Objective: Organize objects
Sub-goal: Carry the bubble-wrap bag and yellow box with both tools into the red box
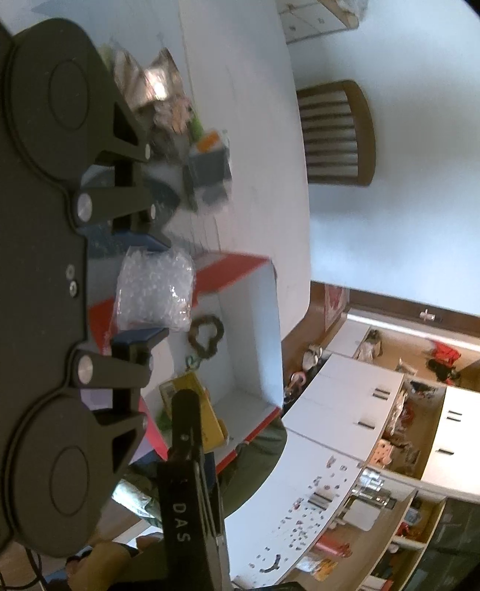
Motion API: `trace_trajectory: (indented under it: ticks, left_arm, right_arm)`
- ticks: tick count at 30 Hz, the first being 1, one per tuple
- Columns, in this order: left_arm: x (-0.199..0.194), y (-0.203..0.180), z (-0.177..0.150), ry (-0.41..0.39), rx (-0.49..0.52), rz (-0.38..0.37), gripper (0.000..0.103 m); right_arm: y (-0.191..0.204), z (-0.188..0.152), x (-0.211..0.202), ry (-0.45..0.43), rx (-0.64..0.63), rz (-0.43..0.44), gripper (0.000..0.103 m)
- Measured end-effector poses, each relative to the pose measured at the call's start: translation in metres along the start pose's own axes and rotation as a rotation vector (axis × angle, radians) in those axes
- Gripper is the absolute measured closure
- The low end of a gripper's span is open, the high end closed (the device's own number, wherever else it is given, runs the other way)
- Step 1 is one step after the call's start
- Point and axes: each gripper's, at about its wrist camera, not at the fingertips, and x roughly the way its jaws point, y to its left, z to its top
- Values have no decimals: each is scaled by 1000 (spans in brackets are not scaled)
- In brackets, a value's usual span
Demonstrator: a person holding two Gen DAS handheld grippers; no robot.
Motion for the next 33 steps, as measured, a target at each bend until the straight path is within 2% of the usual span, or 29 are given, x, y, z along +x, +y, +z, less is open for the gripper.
trace_trajectory:
  ticks: [7,16,26,33]
  left_arm:
    - [33,-33,12,27,43,-7,61]
    - [79,-67,28,79,106,11,61]
    - [133,-83,36,200,124,28,61]
    - [169,-85,39,299,127,56,61]
  right_arm:
    - [-41,15,7,0,-7,-44,31]
    - [-93,42,41,38,3,-88,31]
    - [-122,65,96,102,1,-143,31]
    - [-129,65,131,172,-15,-157,31]
